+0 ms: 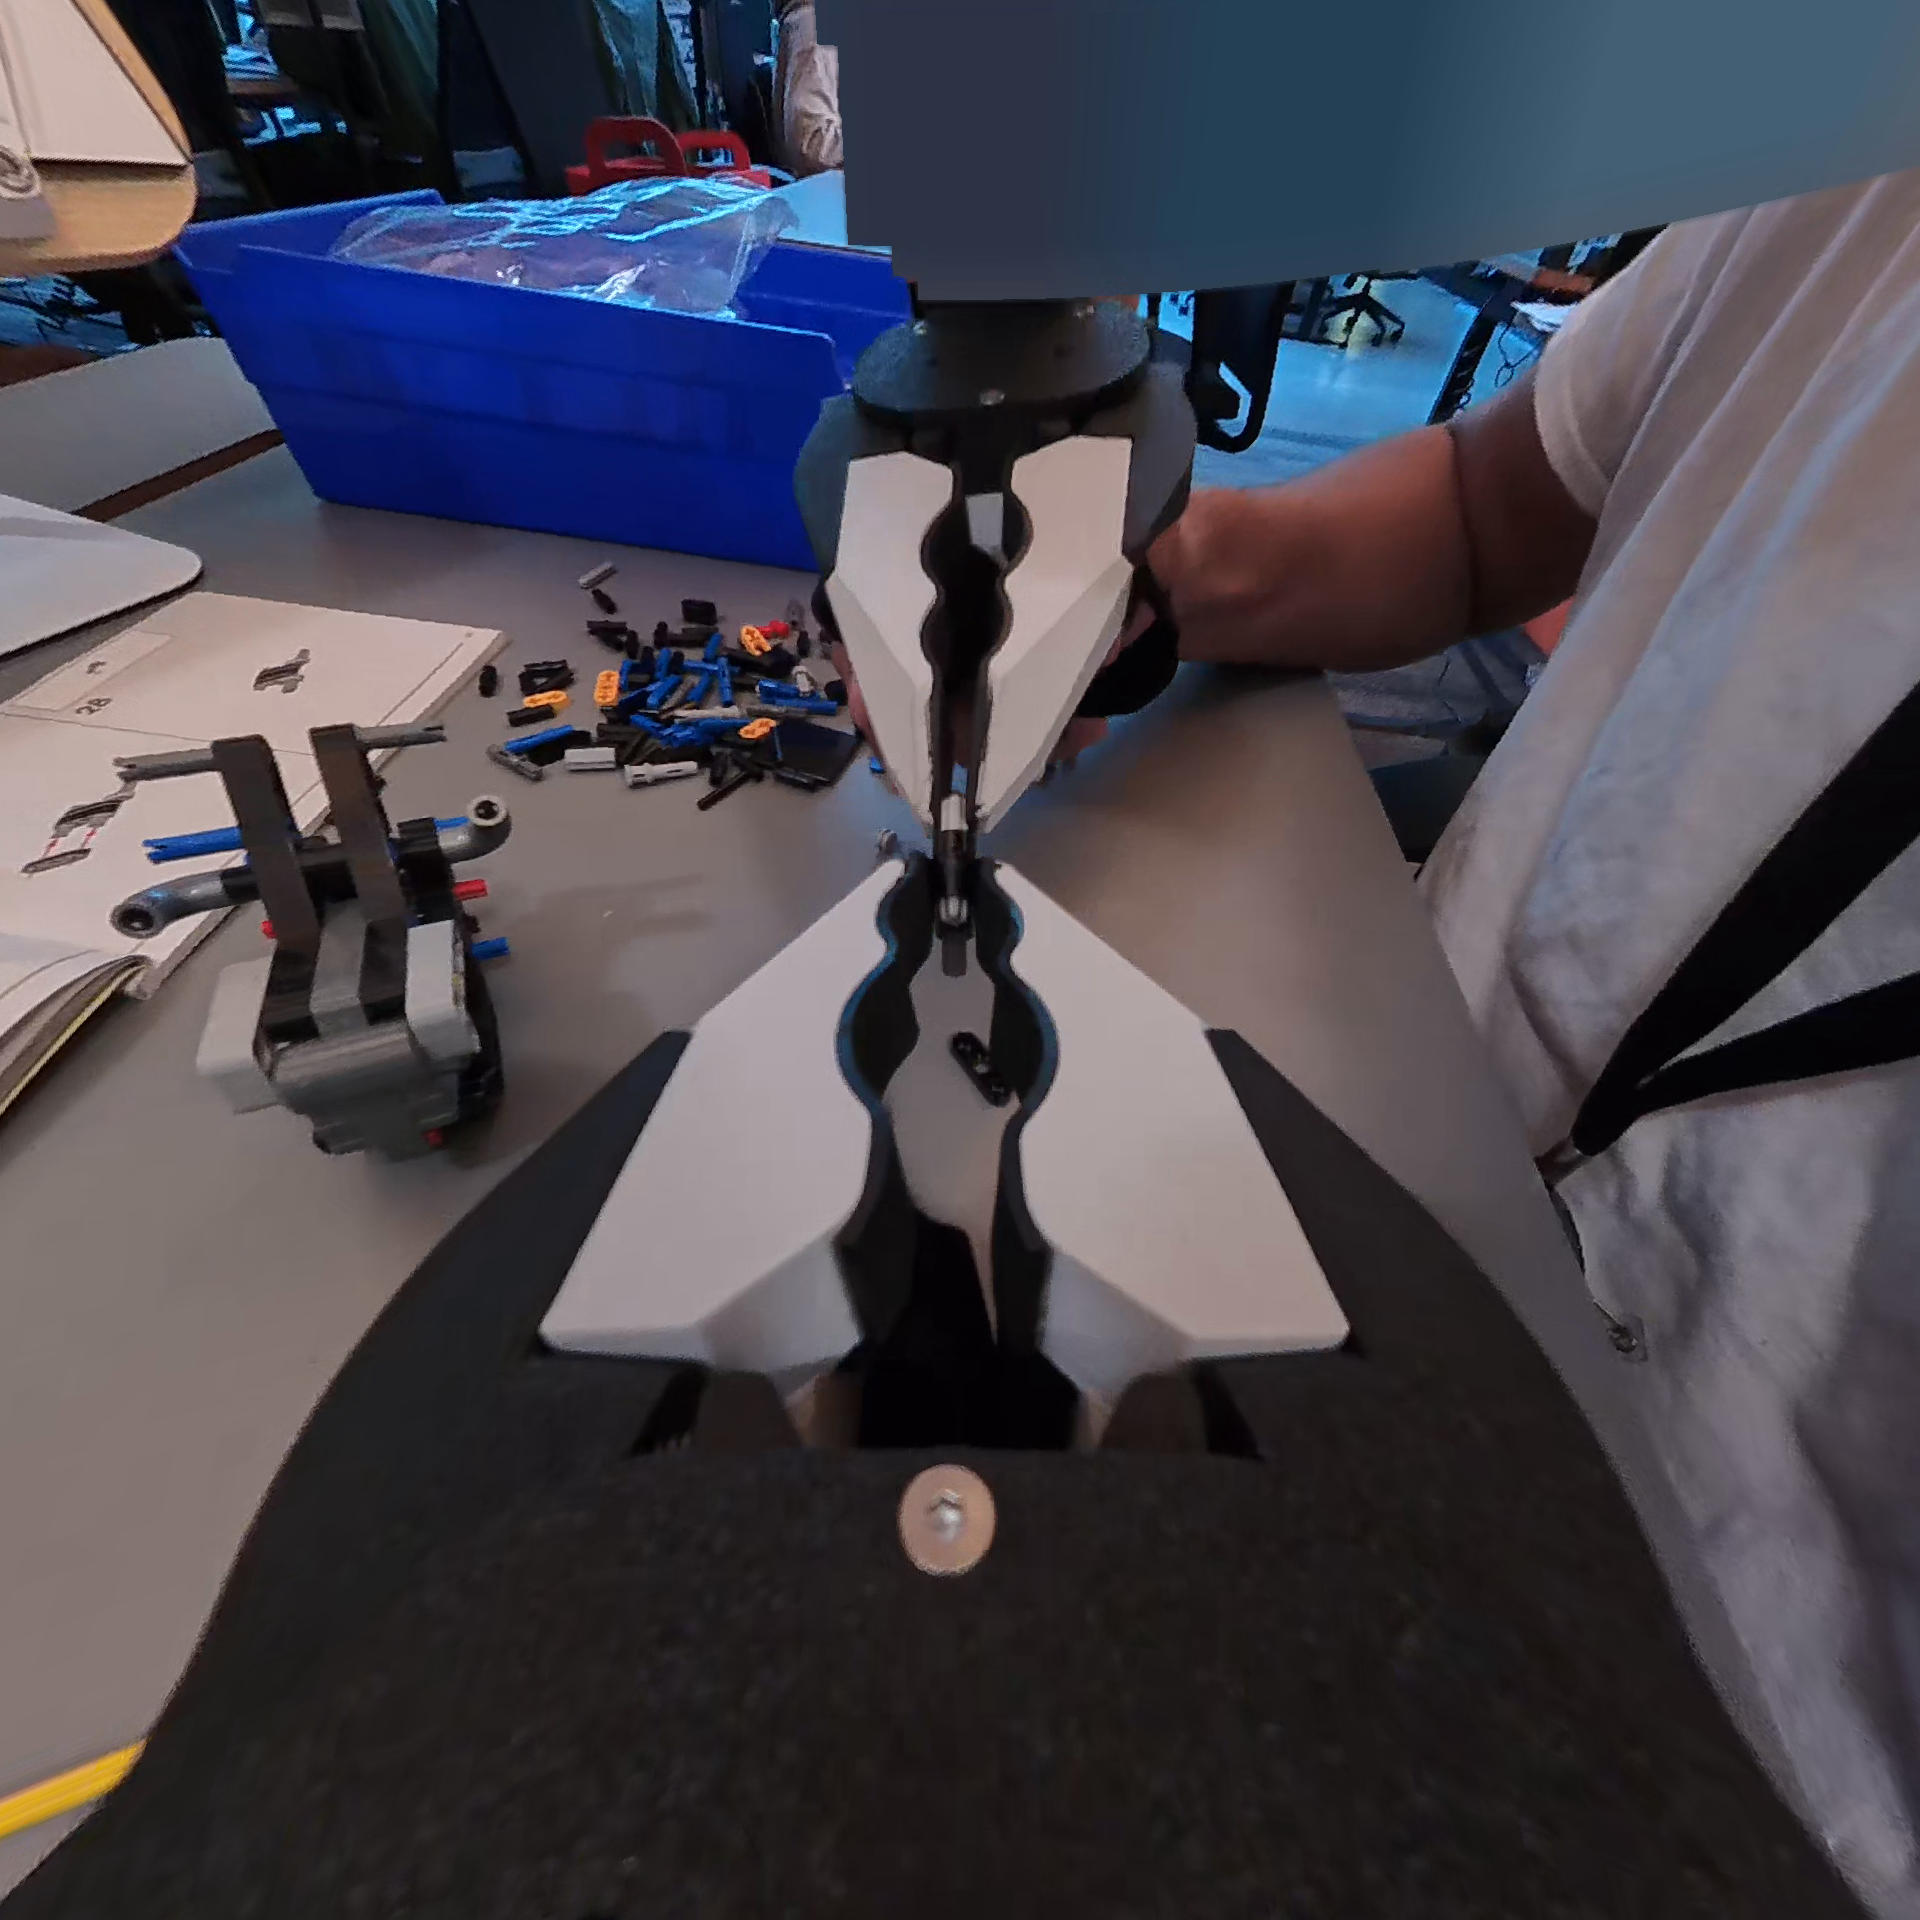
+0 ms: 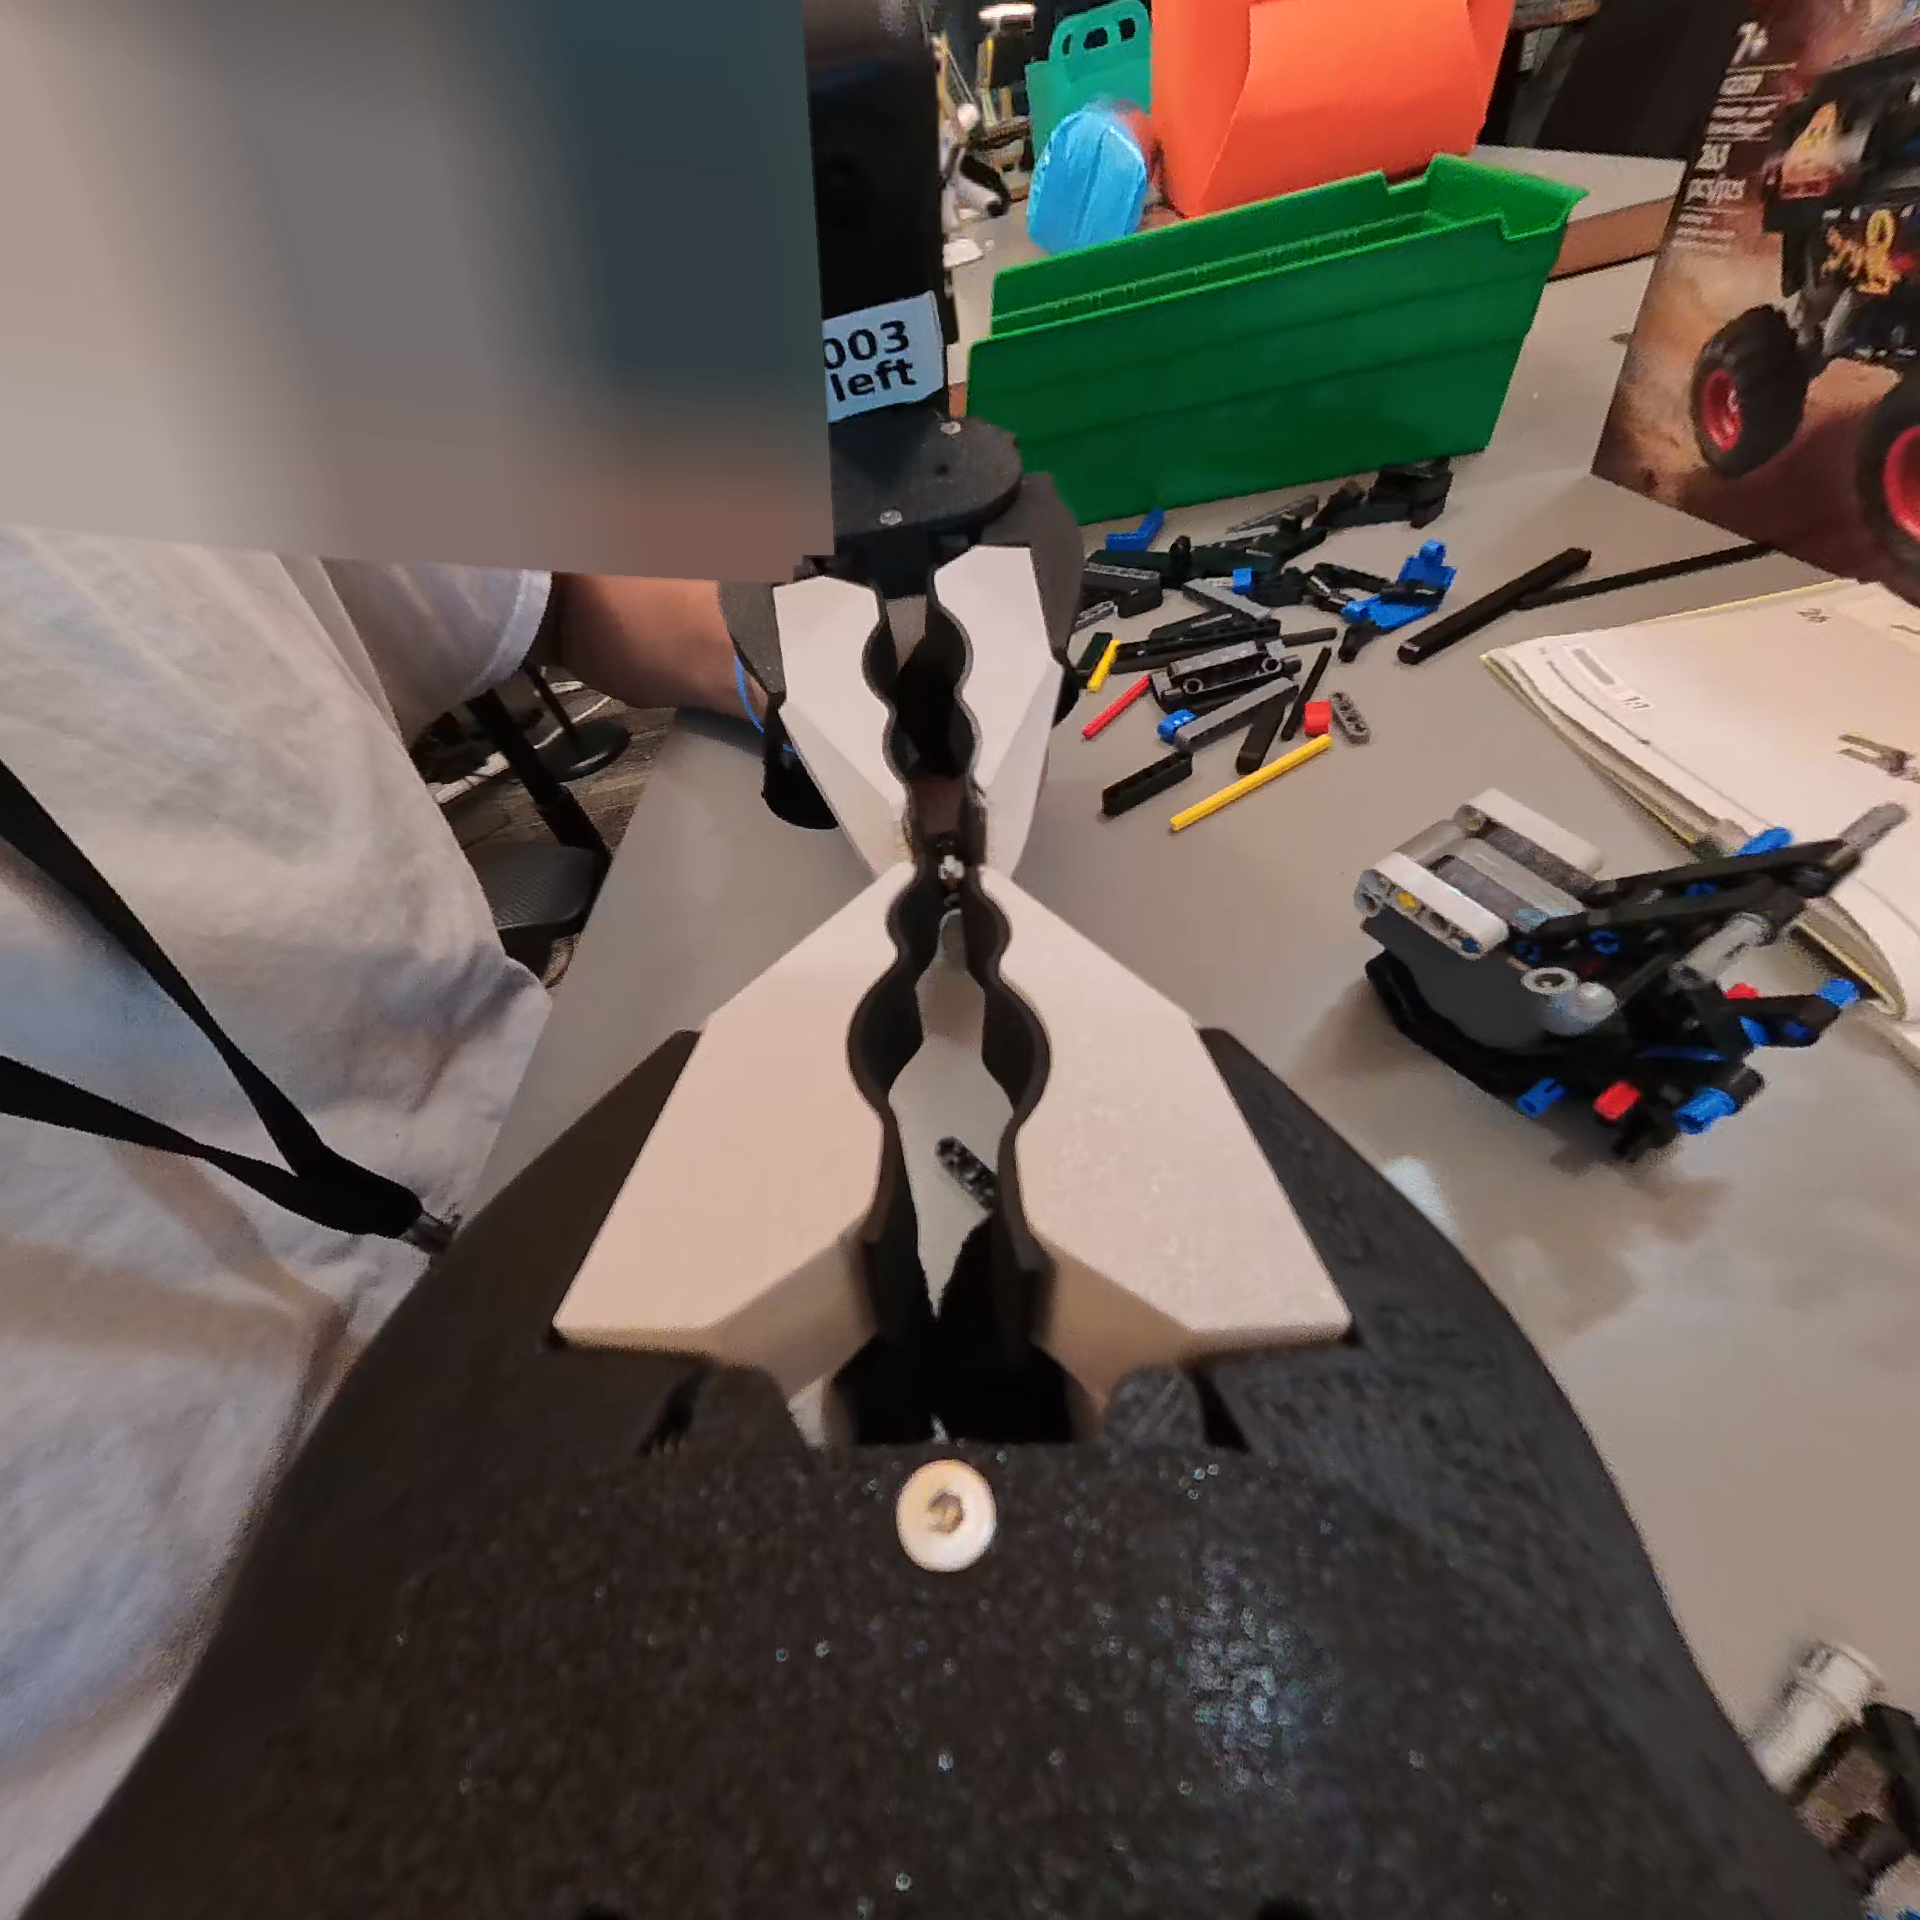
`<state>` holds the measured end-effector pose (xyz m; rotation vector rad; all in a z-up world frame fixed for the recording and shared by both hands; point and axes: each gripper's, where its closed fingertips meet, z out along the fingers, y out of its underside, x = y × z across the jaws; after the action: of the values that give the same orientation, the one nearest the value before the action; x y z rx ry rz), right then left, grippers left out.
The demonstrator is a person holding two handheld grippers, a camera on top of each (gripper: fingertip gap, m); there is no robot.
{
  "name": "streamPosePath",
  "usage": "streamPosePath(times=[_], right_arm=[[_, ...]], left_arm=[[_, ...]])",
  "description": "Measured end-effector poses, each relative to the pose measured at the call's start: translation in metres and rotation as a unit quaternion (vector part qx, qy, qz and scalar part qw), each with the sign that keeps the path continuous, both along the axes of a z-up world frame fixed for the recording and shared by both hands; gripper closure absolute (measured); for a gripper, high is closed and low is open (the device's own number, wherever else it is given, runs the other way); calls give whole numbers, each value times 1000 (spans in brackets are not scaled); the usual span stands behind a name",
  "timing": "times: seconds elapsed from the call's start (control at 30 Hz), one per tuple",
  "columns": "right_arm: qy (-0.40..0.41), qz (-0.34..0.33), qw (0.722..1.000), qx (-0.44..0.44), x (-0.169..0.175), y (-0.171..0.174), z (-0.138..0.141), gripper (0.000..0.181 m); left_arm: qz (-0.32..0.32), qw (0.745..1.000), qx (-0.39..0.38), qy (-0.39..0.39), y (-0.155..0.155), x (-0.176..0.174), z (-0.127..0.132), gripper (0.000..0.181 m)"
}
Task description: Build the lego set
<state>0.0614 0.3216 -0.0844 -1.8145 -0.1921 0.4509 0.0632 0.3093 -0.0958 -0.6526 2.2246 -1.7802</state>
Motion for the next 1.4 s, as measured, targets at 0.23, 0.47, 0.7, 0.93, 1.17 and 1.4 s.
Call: streamPosePath(times=[0.23, 0.47, 0.7, 0.93, 1.17, 1.4], right_arm=[[47, -5, 999, 27, 7, -1, 9, 178], [51, 2, 998, 33, 4, -1, 10, 178], [80, 5, 996, 39, 4, 0, 12, 178], [147, -8, 987, 64, 17, -2, 25, 178], [156, -7, 985, 73, 16, -2, 28, 178], [159, -4, 984, 76, 12, 0, 28, 178]], left_arm=[[20, 999, -38, -15, 4, 4, 13, 175], [7, 998, -60, 6, 2, 3, 15, 176], [12, 999, -47, 6, 0, 4, 14, 171], [23, 994, -108, 25, 6, 7, 28, 160], [22, 987, -153, 46, 9, 9, 36, 176], [12, 987, -151, 57, 7, 7, 33, 176]])
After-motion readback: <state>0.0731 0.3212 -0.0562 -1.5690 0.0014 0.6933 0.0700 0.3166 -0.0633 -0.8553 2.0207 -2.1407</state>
